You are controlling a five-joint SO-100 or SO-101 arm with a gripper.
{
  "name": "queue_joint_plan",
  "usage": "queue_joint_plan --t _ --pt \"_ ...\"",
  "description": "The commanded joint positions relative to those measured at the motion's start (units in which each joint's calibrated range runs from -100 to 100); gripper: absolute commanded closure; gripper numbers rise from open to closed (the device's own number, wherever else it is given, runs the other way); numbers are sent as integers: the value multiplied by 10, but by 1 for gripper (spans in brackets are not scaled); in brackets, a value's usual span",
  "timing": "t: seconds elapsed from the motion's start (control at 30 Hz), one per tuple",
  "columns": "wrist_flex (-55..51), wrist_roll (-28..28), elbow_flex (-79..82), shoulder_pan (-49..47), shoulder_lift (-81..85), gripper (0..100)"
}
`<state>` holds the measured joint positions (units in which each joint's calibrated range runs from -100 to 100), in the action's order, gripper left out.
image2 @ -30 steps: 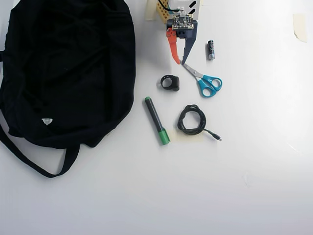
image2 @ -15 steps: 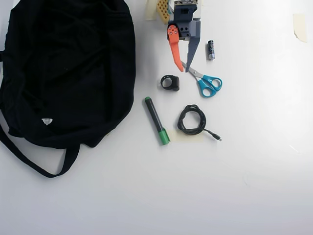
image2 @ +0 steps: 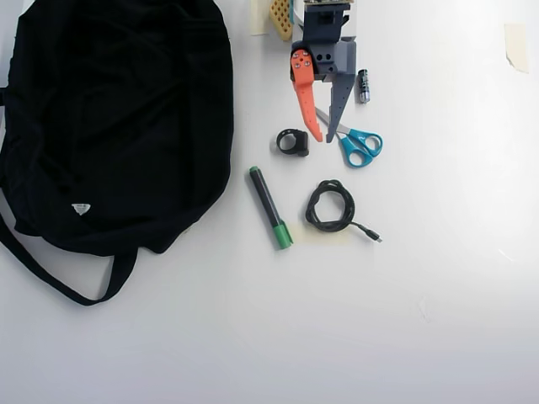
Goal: Put the cable into the black bag
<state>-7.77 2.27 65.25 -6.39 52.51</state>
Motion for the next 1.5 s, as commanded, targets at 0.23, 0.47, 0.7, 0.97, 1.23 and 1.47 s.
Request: queue_joint_plan --t 0.23,0.47,0.7,0.97,1.23,1.47 --pt "13 -2 -280 2 -198 98" --pt "12 -2 -414 10 -311 98" --pt "12 -2 -526 16 -412 98" --pt "12 -2 -600 16 -475 98" --pt "10 -1 -596 20 -480 98" --pt "8 -4 -596 21 -474 98"
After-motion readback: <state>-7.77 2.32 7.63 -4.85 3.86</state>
